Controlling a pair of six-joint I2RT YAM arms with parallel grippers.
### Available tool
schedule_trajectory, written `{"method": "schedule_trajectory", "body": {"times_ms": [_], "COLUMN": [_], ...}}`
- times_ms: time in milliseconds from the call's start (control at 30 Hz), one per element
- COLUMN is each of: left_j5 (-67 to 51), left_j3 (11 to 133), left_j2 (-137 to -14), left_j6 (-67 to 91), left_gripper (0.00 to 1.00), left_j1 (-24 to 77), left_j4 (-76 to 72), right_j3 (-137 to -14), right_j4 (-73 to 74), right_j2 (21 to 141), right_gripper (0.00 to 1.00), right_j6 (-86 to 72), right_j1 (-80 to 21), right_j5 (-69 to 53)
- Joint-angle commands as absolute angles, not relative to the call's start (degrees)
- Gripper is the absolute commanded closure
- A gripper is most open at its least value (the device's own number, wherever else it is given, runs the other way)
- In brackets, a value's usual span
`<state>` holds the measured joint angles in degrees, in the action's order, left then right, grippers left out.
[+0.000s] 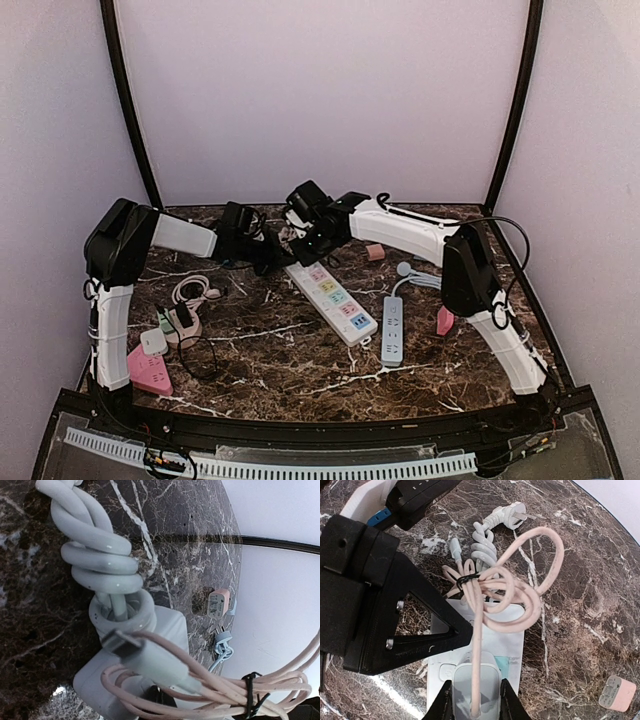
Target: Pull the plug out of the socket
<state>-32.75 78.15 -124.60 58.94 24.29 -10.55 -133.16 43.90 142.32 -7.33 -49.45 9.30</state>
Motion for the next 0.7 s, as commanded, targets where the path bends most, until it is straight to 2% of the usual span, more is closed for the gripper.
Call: {"method": "schedule_trajectory", "body": {"times_ms": [0,400,667], "left_j5": [-27.8,-28.2,-28.6], "left_j3": [76.5,78.1,85.4], "left_j2": [-128.5,-128.6,-125.3], "left_j6": [57.3,55.9,51.9], "left_gripper": [1.0,1.0,1.0], "left_j1": [24.0,24.3,26.3], "left_j4": [-0.3,2.4,7.0], "right_j3": [-134.6,-132.1,-128.5], "right_j4": [41.2,40.5,36.8], "right_j2": [133.8,131.5,131.2], "right_gripper": [0.93,0.93,0.93], "right_j6": [-6.5,-7.9,-13.3], "right_j1": [-49.3,-47.6,-38.3], "right_j5": [10.8,8.6,-7.8]}}
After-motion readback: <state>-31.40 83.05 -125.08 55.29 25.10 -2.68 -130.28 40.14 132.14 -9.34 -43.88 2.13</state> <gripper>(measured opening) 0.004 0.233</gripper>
